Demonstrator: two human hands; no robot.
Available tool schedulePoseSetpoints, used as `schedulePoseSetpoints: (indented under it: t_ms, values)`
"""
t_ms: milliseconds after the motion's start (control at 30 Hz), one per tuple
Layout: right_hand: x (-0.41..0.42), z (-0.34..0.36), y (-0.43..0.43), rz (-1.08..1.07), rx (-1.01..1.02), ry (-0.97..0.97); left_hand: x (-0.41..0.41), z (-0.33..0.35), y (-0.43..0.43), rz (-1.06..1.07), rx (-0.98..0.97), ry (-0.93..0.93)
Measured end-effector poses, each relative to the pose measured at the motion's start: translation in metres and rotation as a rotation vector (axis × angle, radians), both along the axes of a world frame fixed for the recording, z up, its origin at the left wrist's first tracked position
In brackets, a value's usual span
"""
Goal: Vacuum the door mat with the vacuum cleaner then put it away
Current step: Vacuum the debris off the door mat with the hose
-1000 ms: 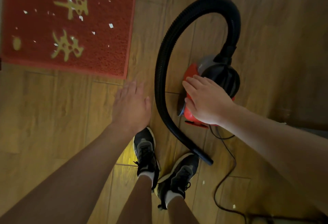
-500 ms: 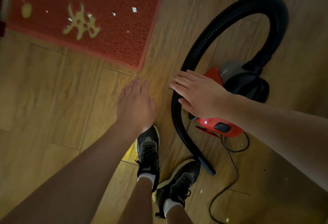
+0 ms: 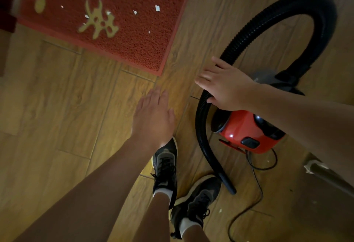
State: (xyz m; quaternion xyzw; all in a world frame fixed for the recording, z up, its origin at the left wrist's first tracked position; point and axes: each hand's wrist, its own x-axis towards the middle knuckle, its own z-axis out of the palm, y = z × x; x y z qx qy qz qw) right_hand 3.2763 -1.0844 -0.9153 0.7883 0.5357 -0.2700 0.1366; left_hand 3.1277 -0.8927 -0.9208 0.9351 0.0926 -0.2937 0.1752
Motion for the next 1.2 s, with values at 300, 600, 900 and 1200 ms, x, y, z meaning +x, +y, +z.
schedulePoseSetpoints:
  t_ms: [300, 600, 900, 1200]
  values:
    - [0.004, 0.000, -0.006, 0.040, -0.174, -0.104, -0.009, -0.003, -0.009, 0.016, -0.045, 0.033]
    - [0.006, 0.003, -0.016, -0.011, -0.125, -0.107, -0.010, -0.003, -0.016, 0.012, -0.065, 0.023]
    - [0.025, 0.028, -0.015, -0.158, 0.169, -0.089, 0.007, 0.009, -0.020, 0.000, -0.072, -0.038]
    - [0.033, 0.062, -0.016, -0.320, 0.403, -0.036, 0.033, 0.024, -0.021, 0.024, -0.126, -0.101]
